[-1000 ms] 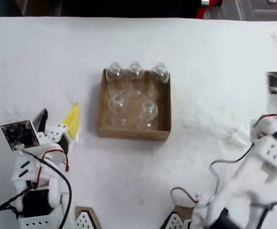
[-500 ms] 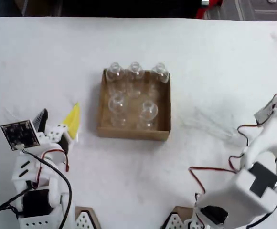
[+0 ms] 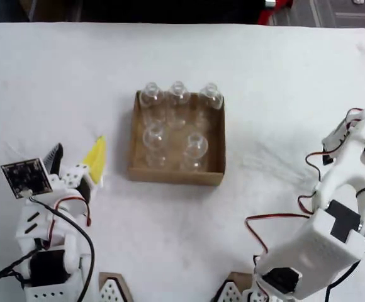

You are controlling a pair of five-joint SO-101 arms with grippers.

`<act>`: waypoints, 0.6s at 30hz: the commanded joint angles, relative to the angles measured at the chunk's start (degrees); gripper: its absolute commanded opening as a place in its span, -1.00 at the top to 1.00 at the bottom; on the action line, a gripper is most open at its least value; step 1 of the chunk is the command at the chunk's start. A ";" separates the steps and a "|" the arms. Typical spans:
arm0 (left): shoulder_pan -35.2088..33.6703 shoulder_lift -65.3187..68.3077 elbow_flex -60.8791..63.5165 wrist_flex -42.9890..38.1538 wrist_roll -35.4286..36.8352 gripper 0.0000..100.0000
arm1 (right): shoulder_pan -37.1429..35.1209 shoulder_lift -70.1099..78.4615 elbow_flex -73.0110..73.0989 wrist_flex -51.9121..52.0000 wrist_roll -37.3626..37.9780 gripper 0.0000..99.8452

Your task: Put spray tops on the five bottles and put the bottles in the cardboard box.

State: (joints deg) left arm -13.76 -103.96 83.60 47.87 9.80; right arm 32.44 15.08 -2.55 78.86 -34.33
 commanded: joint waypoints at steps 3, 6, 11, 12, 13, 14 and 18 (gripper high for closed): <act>-0.13 -0.40 -0.44 -1.76 0.62 0.41 | -0.13 0.48 -1.76 -1.71 -0.44 0.78; -0.13 -0.40 -0.44 -1.76 0.62 0.41 | -0.04 3.47 -2.11 -1.71 -0.53 0.78; 1.80 -0.40 -0.35 -1.41 -0.35 0.41 | 0.92 7.52 -2.29 -5.23 -4.48 0.78; 2.24 -0.40 -0.35 -1.32 -1.23 0.41 | 1.27 7.69 -2.29 -5.93 -4.31 0.78; 2.59 -0.40 -0.35 -1.32 -1.76 0.41 | 1.45 7.69 -2.29 -6.29 -4.22 0.78; 2.68 -0.40 -0.35 -1.32 -1.93 0.41 | 1.45 7.60 -2.29 -6.29 -4.22 0.78; 2.68 -0.40 -0.35 -1.32 -1.93 0.41 | 1.27 7.96 -2.29 -7.34 -4.22 0.78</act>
State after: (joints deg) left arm -11.82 -103.96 83.60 47.87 8.48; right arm 32.88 23.08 -3.25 72.70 -38.11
